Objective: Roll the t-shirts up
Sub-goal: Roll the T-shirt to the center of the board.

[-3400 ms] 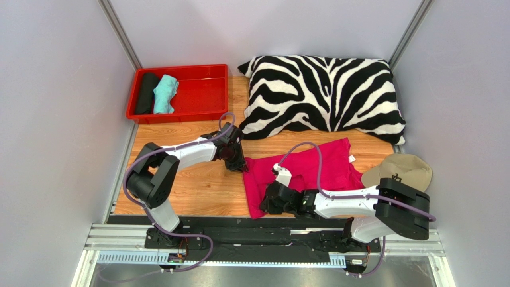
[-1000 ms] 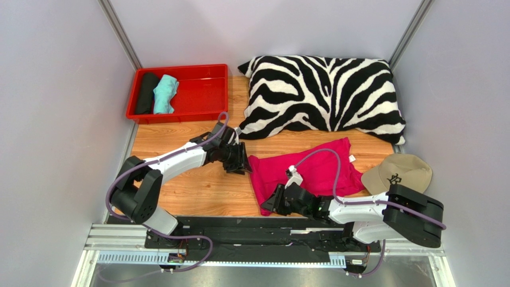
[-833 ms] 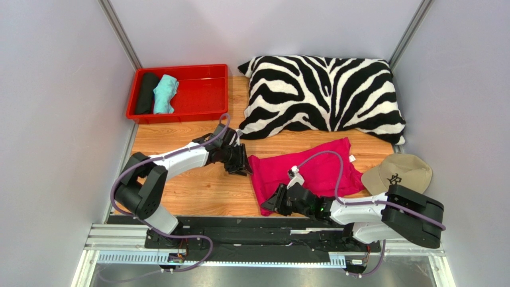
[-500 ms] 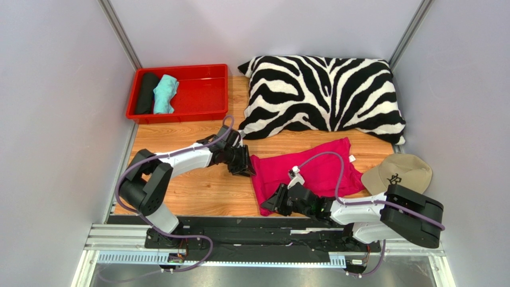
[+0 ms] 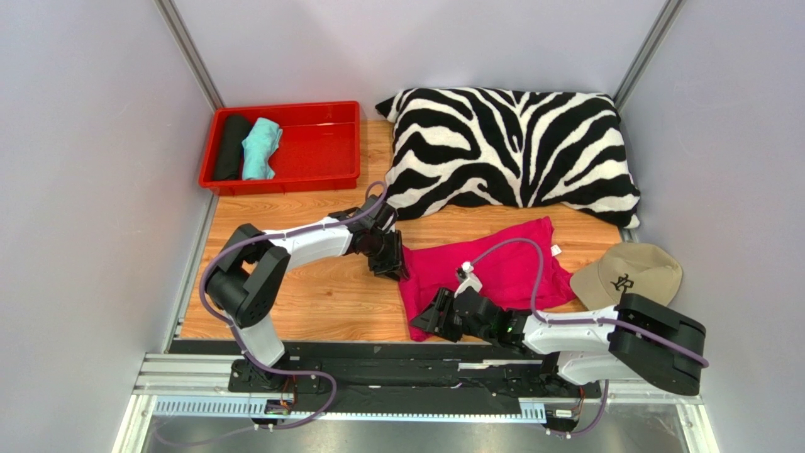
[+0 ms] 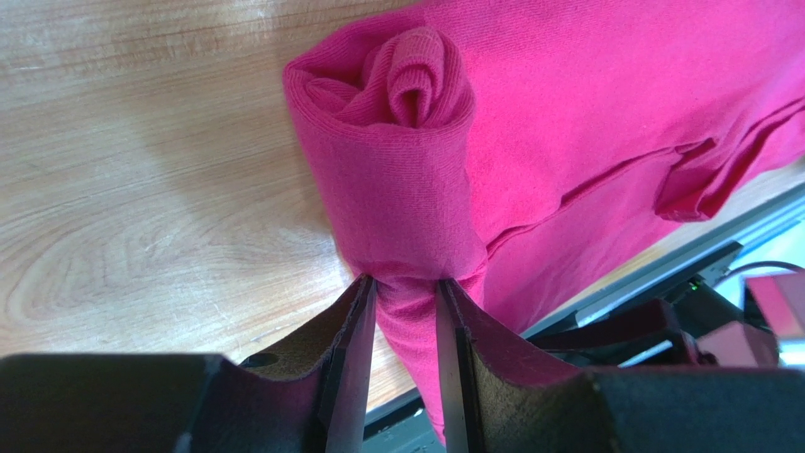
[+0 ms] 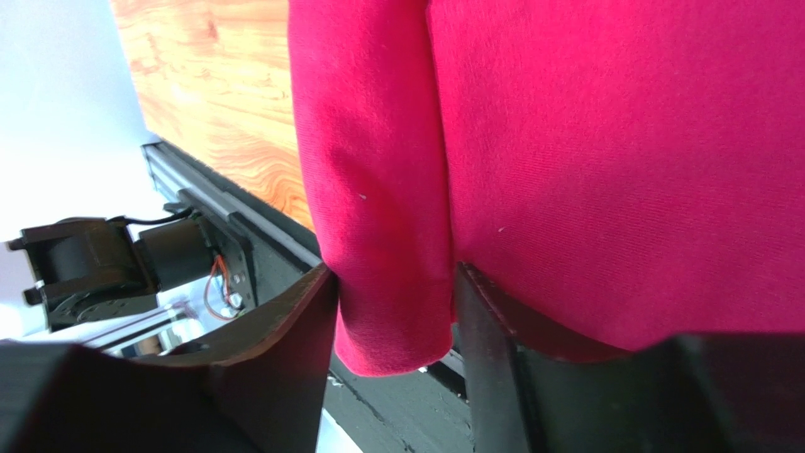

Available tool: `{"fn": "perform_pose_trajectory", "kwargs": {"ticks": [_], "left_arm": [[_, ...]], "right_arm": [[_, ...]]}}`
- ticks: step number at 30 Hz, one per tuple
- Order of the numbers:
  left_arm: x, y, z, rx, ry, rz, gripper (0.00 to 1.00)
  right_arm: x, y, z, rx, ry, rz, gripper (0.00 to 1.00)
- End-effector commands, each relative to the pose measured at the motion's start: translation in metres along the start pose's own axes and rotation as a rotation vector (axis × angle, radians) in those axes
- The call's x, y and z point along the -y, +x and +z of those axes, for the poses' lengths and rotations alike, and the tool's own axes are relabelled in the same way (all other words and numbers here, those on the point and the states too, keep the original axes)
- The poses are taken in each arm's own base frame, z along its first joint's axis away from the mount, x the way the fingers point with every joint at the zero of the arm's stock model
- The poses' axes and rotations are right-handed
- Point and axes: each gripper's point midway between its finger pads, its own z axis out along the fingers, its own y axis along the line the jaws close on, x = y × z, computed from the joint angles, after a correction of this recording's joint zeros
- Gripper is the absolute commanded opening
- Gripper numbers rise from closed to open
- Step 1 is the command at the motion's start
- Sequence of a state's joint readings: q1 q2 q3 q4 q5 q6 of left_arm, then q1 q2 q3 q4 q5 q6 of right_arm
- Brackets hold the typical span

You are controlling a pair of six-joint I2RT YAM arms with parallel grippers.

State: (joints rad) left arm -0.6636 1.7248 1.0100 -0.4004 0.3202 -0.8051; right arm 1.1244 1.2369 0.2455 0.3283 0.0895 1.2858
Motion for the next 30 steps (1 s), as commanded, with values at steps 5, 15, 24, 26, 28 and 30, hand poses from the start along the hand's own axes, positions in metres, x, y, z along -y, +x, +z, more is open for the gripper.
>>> {"fn": "perform_pose_trajectory", "kwargs": {"ticks": [5, 15, 24, 26, 28, 30], "left_arm": [[0.005, 0.001, -0.001, -0.026, -0.076, 0.025, 0.38], [0.012, 0.000, 0.000, -0.039, -0.085, 0.047, 0.38], [0.014, 0.003, 0.001, -0.054, -0.094, 0.060, 0.38], [0.015, 0.004, 0.001, -0.054, -0.099, 0.064, 0.38], [0.016, 0.003, 0.001, -0.052, -0.097, 0.066, 0.38], [0.016, 0.002, 0.000, -0.051, -0.098, 0.068, 0.38]], "right_arm": [[-0.015, -0.023, -0.019, 0.104, 0.136, -0.175, 0.58], [-0.028, -0.044, -0.012, 0.142, 0.436, -0.517, 0.59], [-0.032, -0.051, 0.008, 0.141, 0.685, -0.706, 0.55], [-0.026, -0.051, 0.009, 0.138, 0.720, -0.715, 0.51], [-0.025, -0.052, 0.009, 0.140, 0.729, -0.715, 0.48], [-0.024, -0.051, 0.009, 0.140, 0.730, -0.713, 0.43]]}}
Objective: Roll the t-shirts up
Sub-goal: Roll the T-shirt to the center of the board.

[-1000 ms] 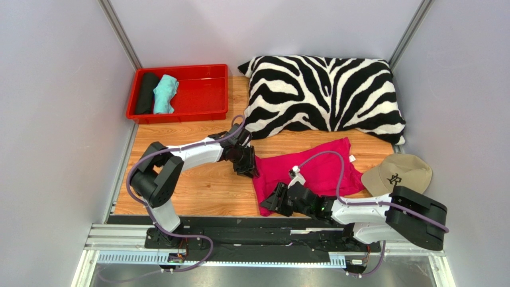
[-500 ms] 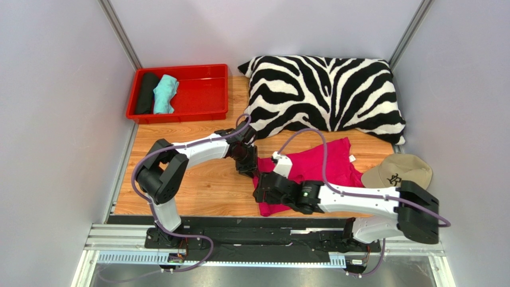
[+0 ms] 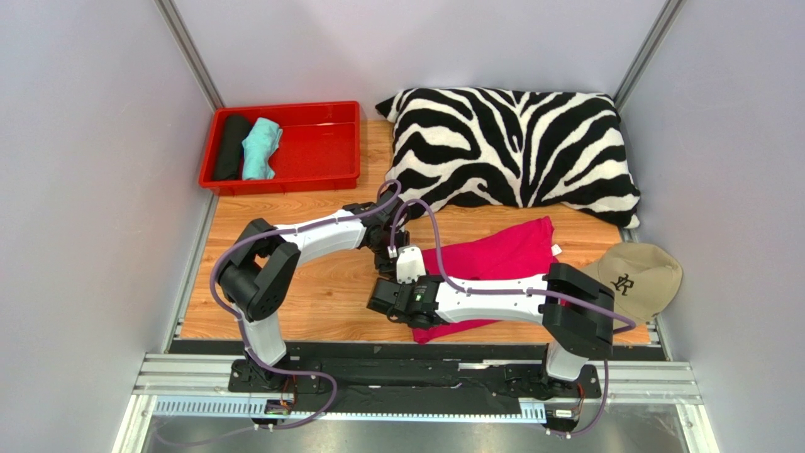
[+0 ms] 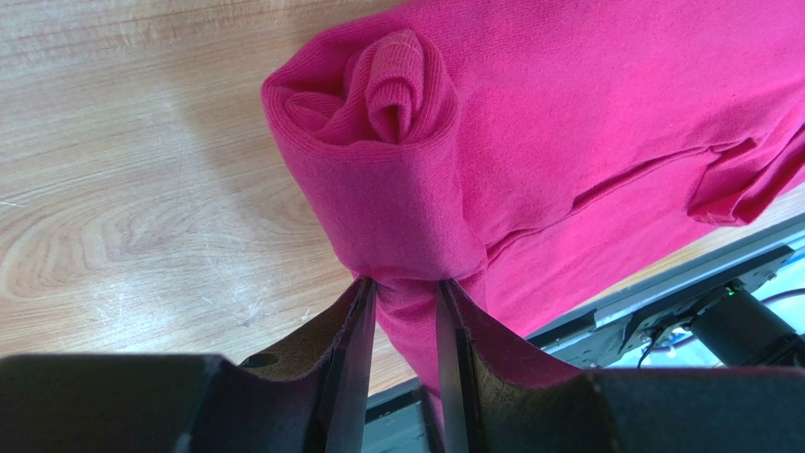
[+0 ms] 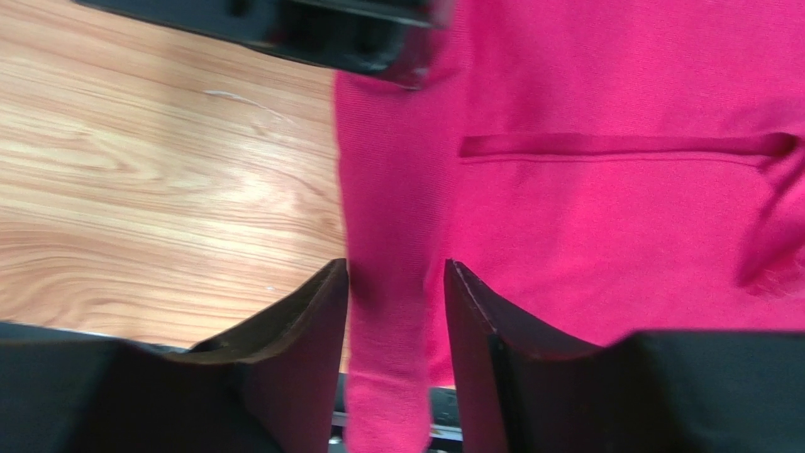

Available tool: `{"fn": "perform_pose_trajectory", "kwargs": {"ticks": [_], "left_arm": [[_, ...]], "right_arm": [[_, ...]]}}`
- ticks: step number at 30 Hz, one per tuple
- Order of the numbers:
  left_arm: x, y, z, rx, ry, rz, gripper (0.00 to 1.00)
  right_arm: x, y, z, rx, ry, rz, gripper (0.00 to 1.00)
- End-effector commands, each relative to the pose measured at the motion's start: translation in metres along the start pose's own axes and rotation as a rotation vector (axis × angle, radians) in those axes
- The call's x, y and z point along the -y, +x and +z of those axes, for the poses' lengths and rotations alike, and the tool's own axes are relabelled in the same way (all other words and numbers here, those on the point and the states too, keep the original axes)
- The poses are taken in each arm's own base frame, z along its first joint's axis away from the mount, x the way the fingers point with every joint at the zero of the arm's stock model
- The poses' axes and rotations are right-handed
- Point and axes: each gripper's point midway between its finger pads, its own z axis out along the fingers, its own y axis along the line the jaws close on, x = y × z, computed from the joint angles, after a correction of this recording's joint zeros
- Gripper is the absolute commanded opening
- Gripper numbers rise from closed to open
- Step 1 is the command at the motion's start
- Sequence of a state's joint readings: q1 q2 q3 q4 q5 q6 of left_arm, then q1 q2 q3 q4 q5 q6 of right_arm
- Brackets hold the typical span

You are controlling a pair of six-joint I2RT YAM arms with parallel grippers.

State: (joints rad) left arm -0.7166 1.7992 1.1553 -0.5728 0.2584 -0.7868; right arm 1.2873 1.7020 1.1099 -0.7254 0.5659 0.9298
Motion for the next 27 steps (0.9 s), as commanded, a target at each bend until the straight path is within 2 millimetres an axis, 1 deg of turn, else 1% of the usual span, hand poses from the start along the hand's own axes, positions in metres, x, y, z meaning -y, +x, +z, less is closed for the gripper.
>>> {"fn": "perform_pose_trajectory", "kwargs": {"ticks": [1, 4, 6, 7, 9, 10, 11, 12, 13, 14, 15, 16, 17, 18, 19, 20, 21, 22, 23, 24, 25, 26, 27], "left_arm": [[0.009, -0.003, -0.002, 0.005, 0.007, 0.032, 0.38], [0.009, -0.002, -0.003, 0.003, 0.008, 0.033, 0.38], [0.010, -0.002, -0.004, 0.004, 0.011, 0.036, 0.38], [0.009, -0.002, -0.003, 0.001, 0.010, 0.036, 0.39], [0.010, -0.002, -0.005, 0.005, 0.014, 0.044, 0.39], [0.011, -0.003, -0.006, 0.007, 0.016, 0.046, 0.40], [0.012, -0.003, -0.008, 0.011, 0.019, 0.051, 0.40], [0.012, -0.003, -0.010, 0.014, 0.020, 0.061, 0.42], [0.013, -0.004, -0.012, 0.019, 0.024, 0.067, 0.44], [0.015, -0.005, -0.017, 0.029, 0.032, 0.079, 0.47], [0.017, -0.006, -0.020, 0.036, 0.038, 0.085, 0.50], [0.021, -0.007, -0.027, 0.049, 0.054, 0.093, 0.52], [0.021, -0.007, -0.029, 0.053, 0.060, 0.100, 0.54], [0.023, -0.006, -0.032, 0.058, 0.070, 0.107, 0.57], [0.027, -0.007, -0.039, 0.071, 0.092, 0.116, 0.57], [0.024, -0.003, -0.039, 0.064, 0.095, 0.117, 0.59], [0.027, -0.005, -0.040, 0.081, 0.120, 0.120, 0.59], [0.032, -0.004, -0.046, 0.094, 0.153, 0.126, 0.60], [0.028, 0.001, -0.043, 0.082, 0.159, 0.114, 0.60], [0.032, -0.003, -0.044, 0.103, 0.195, 0.120, 0.60], [0.035, 0.000, -0.045, 0.103, 0.219, 0.122, 0.60], [0.032, 0.004, -0.041, 0.091, 0.228, 0.115, 0.60], [0.037, 0.001, -0.039, 0.110, 0.258, 0.126, 0.60]], "right_arm": [[0.010, -0.011, -0.005, 0.037, 0.058, -0.023, 0.42], [0.008, -0.007, -0.002, 0.026, 0.051, -0.032, 0.39], [0.005, -0.005, -0.001, 0.021, 0.028, -0.033, 0.32], [-0.001, -0.004, -0.001, 0.019, -0.008, -0.017, 0.30], [0.001, 0.004, 0.004, 0.001, -0.035, -0.004, 0.23], [-0.008, -0.003, -0.002, 0.015, -0.101, 0.037, 0.20], [-0.001, 0.005, 0.002, 0.002, -0.103, 0.046, 0.20], [0.000, 0.005, 0.002, 0.001, -0.122, 0.068, 0.20], [-0.007, -0.004, -0.007, 0.019, -0.191, 0.117, 0.20], [-0.003, -0.007, -0.006, 0.020, -0.209, 0.150, 0.19], [0.005, 0.003, -0.001, 0.002, -0.216, 0.170, 0.19], [0.001, -0.009, -0.008, 0.020, -0.297, 0.239, 0.19], [0.002, -0.010, -0.009, 0.019, -0.329, 0.271, 0.19], [0.006, -0.004, -0.004, 0.017, -0.358, 0.313, 0.19], [0.008, -0.006, -0.004, 0.005, -0.394, 0.359, 0.19], [0.010, -0.011, -0.010, 0.017, -0.435, 0.397, 0.20], [0.015, -0.004, -0.005, 0.016, -0.456, 0.426, 0.20], [0.018, -0.006, -0.005, 0.002, -0.485, 0.475, 0.20], [0.020, -0.008, -0.008, 0.010, -0.513, 0.502, 0.21], [0.021, -0.008, -0.008, 0.007, -0.533, 0.524, 0.21], [0.024, -0.005, -0.004, -0.010, -0.556, 0.559, 0.21], [0.024, -0.004, -0.004, -0.019, -0.573, 0.574, 0.21], [0.022, -0.006, -0.003, -0.018, -0.593, 0.589, 0.21]]}}
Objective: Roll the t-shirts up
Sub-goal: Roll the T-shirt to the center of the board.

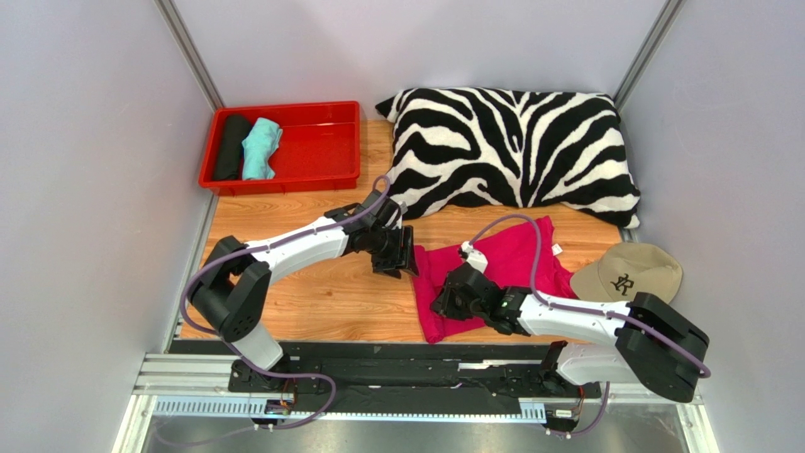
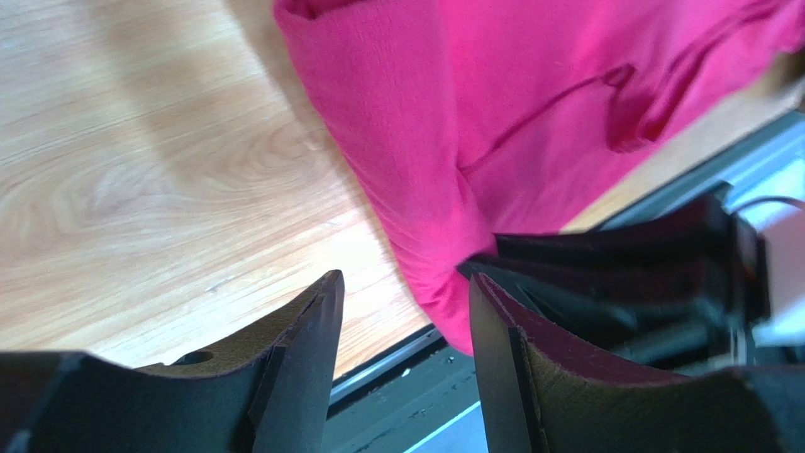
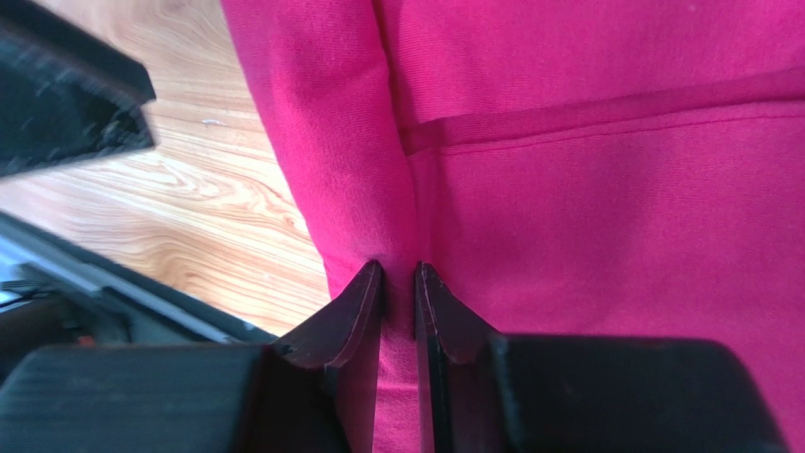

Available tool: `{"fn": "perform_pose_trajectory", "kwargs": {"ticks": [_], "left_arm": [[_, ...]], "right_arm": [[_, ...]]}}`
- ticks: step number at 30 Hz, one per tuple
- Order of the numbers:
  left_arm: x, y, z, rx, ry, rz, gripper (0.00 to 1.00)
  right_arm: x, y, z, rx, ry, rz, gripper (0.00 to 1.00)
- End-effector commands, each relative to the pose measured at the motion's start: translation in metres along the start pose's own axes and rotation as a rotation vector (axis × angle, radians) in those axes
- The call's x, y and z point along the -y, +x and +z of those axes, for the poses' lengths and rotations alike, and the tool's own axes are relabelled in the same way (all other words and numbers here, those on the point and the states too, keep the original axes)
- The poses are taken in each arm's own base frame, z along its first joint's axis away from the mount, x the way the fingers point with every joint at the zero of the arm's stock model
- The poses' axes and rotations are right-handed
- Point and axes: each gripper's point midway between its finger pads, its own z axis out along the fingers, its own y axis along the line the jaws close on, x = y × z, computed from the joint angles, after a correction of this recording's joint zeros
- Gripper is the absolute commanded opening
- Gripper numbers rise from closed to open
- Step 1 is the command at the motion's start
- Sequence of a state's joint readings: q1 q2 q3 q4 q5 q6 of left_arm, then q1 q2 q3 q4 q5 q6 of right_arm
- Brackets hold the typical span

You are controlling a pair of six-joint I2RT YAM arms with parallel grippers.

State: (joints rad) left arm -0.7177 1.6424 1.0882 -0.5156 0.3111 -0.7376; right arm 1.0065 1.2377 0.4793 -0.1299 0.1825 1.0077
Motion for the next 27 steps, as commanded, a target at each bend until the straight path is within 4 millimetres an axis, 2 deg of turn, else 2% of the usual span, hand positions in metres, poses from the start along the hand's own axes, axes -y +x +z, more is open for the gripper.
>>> {"fn": "perform_pose_trajectory", "kwargs": {"ticks": [1, 8, 12, 17, 22, 27], "left_arm": [[0.019, -0.002, 0.000, 0.036, 0.146, 0.032, 0.60], [0.014, -0.003, 0.025, 0.035, 0.167, -0.002, 0.60], [0.012, -0.012, 0.036, 0.067, 0.166, -0.008, 0.61], [-0.001, -0.012, 0.052, 0.060, 0.115, -0.031, 0.61], [-0.009, -0.008, 0.058, 0.063, 0.098, -0.044, 0.61], [-0.014, -0.003, 0.048, 0.080, 0.094, -0.044, 0.64]], "right_arm": [[-0.028, -0.004, -0.001, -0.029, -0.202, 0.145, 0.21], [-0.020, 0.003, 0.004, -0.062, -0.215, 0.184, 0.20], [-0.017, 0.002, 0.005, -0.064, -0.209, 0.187, 0.20], [-0.013, 0.002, 0.005, -0.073, -0.207, 0.189, 0.20], [-0.010, 0.001, 0.006, -0.076, -0.199, 0.187, 0.20], [-0.010, 0.002, 0.007, -0.084, -0.197, 0.180, 0.19]]}}
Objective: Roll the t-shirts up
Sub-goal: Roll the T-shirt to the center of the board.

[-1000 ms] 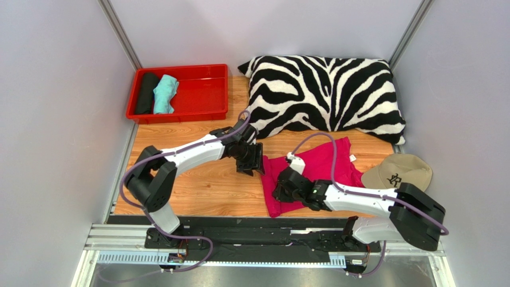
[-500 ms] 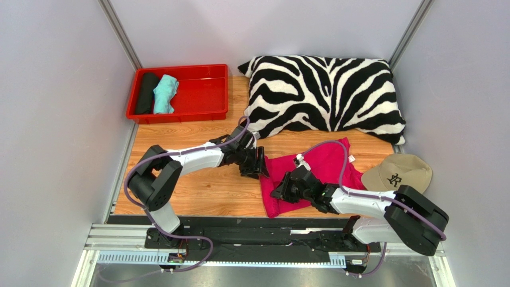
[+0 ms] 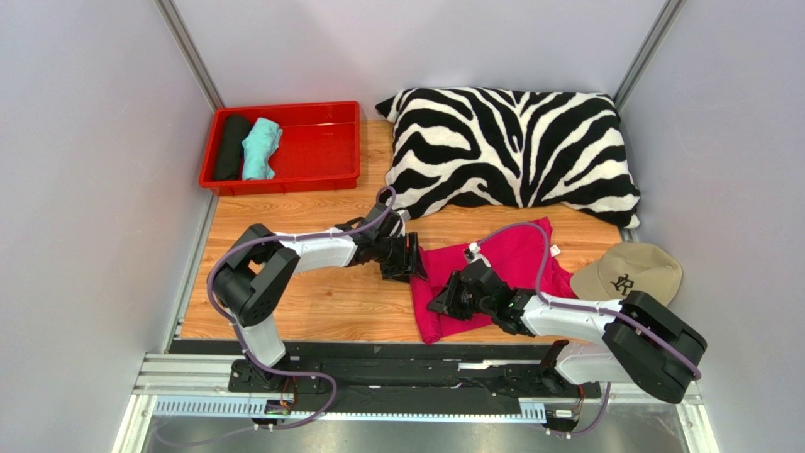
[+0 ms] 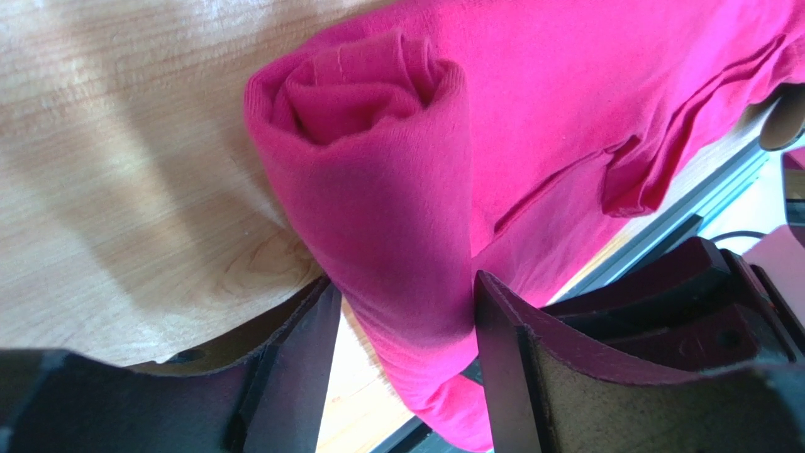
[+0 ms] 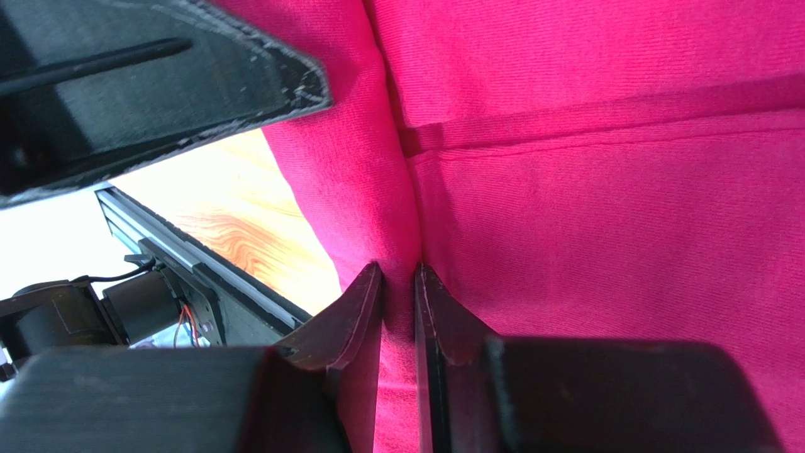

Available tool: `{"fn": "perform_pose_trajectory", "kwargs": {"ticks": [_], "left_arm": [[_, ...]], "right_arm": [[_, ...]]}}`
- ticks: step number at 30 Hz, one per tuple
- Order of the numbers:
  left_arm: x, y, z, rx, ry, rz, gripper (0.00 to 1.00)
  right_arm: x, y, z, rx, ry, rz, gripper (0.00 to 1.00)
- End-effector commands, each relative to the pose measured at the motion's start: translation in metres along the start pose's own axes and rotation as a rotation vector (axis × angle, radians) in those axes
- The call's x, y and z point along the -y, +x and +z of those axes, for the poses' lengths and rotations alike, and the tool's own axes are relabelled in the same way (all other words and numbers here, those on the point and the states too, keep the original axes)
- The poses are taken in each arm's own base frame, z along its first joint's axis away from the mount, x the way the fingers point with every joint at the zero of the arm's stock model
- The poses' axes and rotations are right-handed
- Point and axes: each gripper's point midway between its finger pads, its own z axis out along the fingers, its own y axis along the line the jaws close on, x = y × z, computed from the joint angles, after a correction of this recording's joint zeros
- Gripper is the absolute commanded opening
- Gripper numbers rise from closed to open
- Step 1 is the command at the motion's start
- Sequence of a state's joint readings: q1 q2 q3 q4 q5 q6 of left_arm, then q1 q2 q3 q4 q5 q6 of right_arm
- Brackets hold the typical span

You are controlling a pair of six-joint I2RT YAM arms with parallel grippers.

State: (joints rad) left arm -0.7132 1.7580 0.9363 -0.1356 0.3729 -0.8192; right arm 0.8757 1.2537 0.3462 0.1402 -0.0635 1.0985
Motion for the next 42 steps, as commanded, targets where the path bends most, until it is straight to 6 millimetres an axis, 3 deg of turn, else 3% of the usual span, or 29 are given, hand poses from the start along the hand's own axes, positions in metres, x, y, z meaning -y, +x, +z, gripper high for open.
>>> {"fn": "perform_pose_trajectory", "kwargs": {"ticks": [1, 13, 16, 18, 19, 20, 22, 23, 25, 26, 29, 31, 32, 33, 34, 36, 37, 38, 39, 41, 42], "left_arm": [[-0.009, 0.000, -0.007, 0.037, -0.024, 0.008, 0.64], [-0.026, 0.004, 0.009, 0.046, -0.027, -0.037, 0.62], [-0.025, 0.003, 0.016, 0.032, -0.026, -0.061, 0.48], [-0.034, 0.006, 0.018, 0.007, -0.088, -0.087, 0.32], [-0.029, 0.002, 0.017, 0.009, -0.096, -0.078, 0.23], [-0.036, 0.010, 0.014, -0.024, -0.150, -0.093, 0.19], [-0.039, 0.004, 0.009, -0.010, -0.210, -0.091, 0.13], [-0.045, 0.012, 0.002, -0.038, -0.257, -0.105, 0.12], [-0.047, 0.006, -0.006, -0.024, -0.302, -0.095, 0.10], [-0.050, 0.011, -0.011, -0.047, -0.330, -0.098, 0.10], [-0.051, 0.013, -0.021, -0.061, -0.358, -0.090, 0.10], [-0.052, 0.015, -0.025, -0.078, -0.373, -0.082, 0.10], [-0.052, 0.016, -0.025, -0.085, -0.375, -0.078, 0.10], [-0.051, 0.016, -0.025, -0.094, -0.374, -0.070, 0.10], [-0.052, 0.018, -0.027, -0.107, -0.380, -0.073, 0.10], [-0.052, 0.021, -0.026, -0.124, -0.379, -0.069, 0.10], [-0.053, 0.021, -0.026, -0.126, -0.381, -0.069, 0.10], [-0.053, 0.021, -0.026, -0.128, -0.382, -0.068, 0.10], [-0.054, 0.022, -0.026, -0.132, -0.383, -0.068, 0.10], [-0.054, 0.023, -0.026, -0.142, -0.383, -0.064, 0.10], [-0.053, 0.023, -0.026, -0.145, -0.384, -0.061, 0.10]], "right_arm": [[-0.003, 0.000, 0.002, -0.006, -0.020, -0.010, 0.19], [0.000, 0.001, 0.001, -0.007, -0.012, -0.016, 0.18], [-0.003, -0.002, 0.000, 0.004, -0.016, -0.027, 0.21], [-0.002, -0.003, -0.002, 0.005, -0.003, -0.042, 0.28], [-0.005, -0.006, -0.004, 0.014, -0.005, -0.063, 0.35], [-0.005, -0.006, -0.007, 0.014, 0.010, -0.075, 0.38], [-0.014, -0.013, -0.013, 0.048, 0.030, -0.135, 0.48], [-0.004, -0.013, -0.017, 0.055, 0.094, -0.161, 0.51], [-0.024, -0.022, -0.028, 0.120, 0.099, -0.230, 0.55], [-0.019, -0.020, -0.032, 0.117, 0.142, -0.253, 0.55], [-0.036, -0.030, -0.045, 0.205, 0.208, -0.334, 0.56], [-0.040, -0.015, -0.047, 0.189, 0.250, -0.414, 0.55], [-0.059, -0.021, -0.049, 0.234, 0.245, -0.433, 0.55], [-0.067, -0.009, -0.049, 0.222, 0.244, -0.479, 0.55], [-0.060, -0.002, -0.041, 0.200, 0.312, -0.526, 0.55], [-0.084, 0.006, -0.039, 0.215, 0.314, -0.579, 0.54], [-0.069, 0.014, -0.029, 0.188, 0.400, -0.633, 0.54], [-0.070, 0.015, -0.026, 0.199, 0.427, -0.661, 0.54], [-0.087, 0.023, -0.024, 0.202, 0.410, -0.675, 0.54], [-0.075, 0.032, -0.013, 0.182, 0.504, -0.739, 0.54], [-0.086, 0.035, -0.011, 0.189, 0.502, -0.729, 0.54]]}}
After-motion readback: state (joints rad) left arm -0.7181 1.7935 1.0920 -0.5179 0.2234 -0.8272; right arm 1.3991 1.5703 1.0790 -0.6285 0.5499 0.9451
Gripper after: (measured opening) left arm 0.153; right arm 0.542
